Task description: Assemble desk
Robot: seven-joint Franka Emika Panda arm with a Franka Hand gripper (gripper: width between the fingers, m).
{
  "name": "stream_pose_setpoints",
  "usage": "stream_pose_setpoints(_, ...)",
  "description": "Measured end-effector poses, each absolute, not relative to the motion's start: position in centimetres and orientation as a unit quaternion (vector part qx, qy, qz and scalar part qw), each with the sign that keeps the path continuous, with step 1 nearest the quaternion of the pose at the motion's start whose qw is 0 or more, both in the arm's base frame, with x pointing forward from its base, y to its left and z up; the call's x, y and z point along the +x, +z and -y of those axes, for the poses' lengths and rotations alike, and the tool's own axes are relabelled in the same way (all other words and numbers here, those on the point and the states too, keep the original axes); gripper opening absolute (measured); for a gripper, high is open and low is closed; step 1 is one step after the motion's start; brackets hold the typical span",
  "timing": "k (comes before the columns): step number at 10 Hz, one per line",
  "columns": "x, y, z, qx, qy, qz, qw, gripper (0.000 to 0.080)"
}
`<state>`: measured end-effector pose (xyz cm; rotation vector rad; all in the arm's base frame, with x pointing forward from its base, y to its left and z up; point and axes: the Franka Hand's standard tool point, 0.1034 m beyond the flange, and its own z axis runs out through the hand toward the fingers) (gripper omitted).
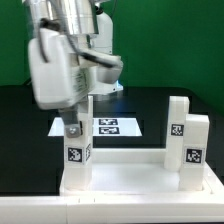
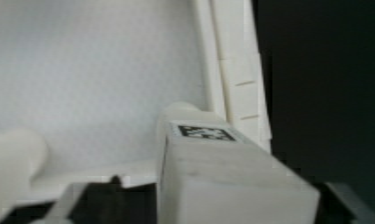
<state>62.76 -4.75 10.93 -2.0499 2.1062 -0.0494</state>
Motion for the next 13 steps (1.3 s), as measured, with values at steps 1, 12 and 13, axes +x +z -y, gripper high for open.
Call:
stream_pose_setpoints(1, 62.52, 10.71, 4.26, -0.769, -0.021, -0.633, 0.087, 0.0614)
stream_pose_setpoints(12, 62.61, 10.5, 4.4, -0.927, -0.026, -0.37, 0.047, 0.0322)
stream_pose_setpoints(13, 62.66, 10.54, 4.45, -0.911, -0.025, -0.408, 0.049, 0.0284)
